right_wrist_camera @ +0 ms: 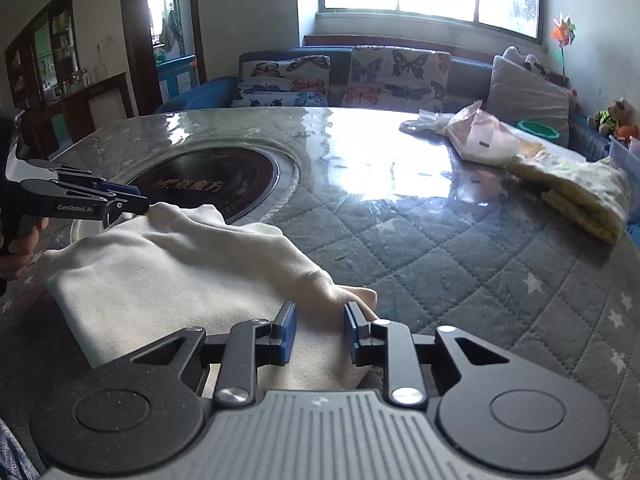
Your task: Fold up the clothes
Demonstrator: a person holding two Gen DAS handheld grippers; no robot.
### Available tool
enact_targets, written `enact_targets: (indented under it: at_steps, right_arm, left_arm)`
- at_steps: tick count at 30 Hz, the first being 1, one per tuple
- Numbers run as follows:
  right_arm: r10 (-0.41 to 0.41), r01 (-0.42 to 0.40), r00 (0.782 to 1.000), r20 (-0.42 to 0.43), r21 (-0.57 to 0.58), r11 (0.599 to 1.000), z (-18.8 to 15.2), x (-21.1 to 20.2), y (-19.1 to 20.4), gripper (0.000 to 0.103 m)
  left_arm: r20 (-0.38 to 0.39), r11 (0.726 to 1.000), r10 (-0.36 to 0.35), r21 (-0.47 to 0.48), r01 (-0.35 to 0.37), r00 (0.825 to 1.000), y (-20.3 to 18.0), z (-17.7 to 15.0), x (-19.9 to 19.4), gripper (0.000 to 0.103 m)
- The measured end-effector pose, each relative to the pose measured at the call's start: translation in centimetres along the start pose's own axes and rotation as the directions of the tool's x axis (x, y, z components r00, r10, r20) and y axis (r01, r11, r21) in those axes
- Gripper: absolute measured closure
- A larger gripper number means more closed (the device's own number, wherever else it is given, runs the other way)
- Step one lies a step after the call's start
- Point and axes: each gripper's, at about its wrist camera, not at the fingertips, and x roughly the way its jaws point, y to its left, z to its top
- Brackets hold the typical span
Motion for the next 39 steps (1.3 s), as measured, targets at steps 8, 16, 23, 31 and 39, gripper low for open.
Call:
enact_targets:
  at_steps: [8,16,23,31,39]
  right_arm:
    - [0.051,-0.051,0.999,-0.001,-0.065,0.997,-0.8,-1.4,2.1,0.078]
    - [0.015,-0.015,1.0,-0.004,-0.077,0.997,-1.4,-2.7,2.5,0.077]
    - [0.087,-0.087,0.996,-0.006,-0.127,0.988,-2.0,-4.0,4.9,0.077]
    - [0.066,-0.068,0.998,-0.013,-0.202,0.977,-3.1,-4.4,6.4,0.077]
    - [0.144,-0.146,0.989,-0.029,-0.234,0.961,-2.9,-3.8,8.0,0.073]
  left_arm:
    - [-0.024,0.997,0.018,0.07,-0.016,1.0,-1.0,-1.9,-1.1,0.073]
    - [0.009,0.999,0.03,0.026,-0.03,1.0,-0.3,-1.5,-2.7,0.073]
    - [0.055,0.987,-0.147,0.07,0.143,0.988,-4.1,-1.3,-5.4,0.073]
    - [-0.013,0.972,-0.178,0.153,0.178,0.984,-6.1,-4.1,-5.1,0.072]
    - [-0.018,0.981,-0.161,0.104,0.162,0.987,-4.6,-4.7,-5.5,0.064]
